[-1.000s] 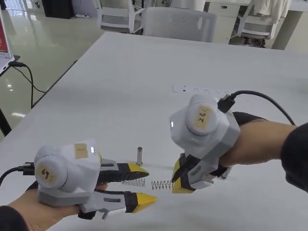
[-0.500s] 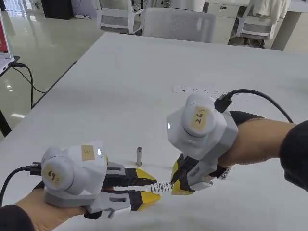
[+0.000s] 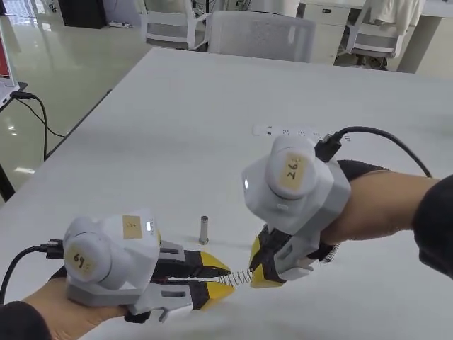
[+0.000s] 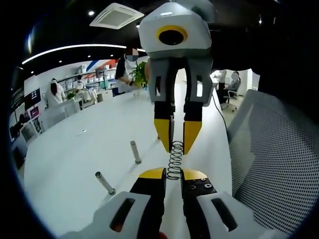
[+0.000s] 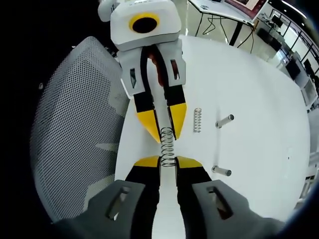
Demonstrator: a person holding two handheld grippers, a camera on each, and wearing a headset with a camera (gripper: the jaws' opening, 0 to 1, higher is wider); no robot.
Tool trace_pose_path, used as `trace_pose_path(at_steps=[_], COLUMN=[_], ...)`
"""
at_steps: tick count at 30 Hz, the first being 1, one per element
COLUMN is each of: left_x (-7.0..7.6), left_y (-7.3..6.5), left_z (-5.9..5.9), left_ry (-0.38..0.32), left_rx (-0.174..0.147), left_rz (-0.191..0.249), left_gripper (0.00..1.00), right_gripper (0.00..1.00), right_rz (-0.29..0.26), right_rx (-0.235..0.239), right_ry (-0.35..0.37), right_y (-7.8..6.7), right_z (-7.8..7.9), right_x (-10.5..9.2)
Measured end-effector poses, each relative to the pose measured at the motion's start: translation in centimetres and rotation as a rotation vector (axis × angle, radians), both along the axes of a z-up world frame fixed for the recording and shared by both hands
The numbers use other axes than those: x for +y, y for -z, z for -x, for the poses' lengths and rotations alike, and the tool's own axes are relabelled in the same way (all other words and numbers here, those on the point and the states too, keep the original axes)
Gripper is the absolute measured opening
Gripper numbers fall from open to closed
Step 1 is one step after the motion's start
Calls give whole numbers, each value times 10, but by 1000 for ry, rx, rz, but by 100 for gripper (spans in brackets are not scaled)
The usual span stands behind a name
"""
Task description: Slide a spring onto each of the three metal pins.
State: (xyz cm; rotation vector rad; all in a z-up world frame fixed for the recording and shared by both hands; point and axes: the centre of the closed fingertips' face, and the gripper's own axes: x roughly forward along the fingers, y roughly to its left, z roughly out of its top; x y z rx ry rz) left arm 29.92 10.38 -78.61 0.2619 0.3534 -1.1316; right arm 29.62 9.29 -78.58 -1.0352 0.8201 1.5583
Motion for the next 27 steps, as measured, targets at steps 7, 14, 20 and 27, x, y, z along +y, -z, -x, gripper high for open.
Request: trace_pose_path(at_steps=[7, 14, 20, 27], left_x=[0, 1, 0, -1], left_y=[1, 0, 0, -3], left_z=[-1, -2, -3, -4], left_ry=[-1, -7, -9, -11], left_rx=[-4, -8, -12, -16], left_rz=[-7, -3, 1, 13], left_gripper=[9, 9, 9, 8], right_gripper=[13, 13, 13, 13], right_rz=[-17, -35, -60, -93], right_rx=[-10, -21, -25, -24], right_ry=[-6, -10, -9, -8], right_y=[-8, -14, -20, -27], right_z=[2, 2, 2, 4], right_x=[5, 10, 16, 23])
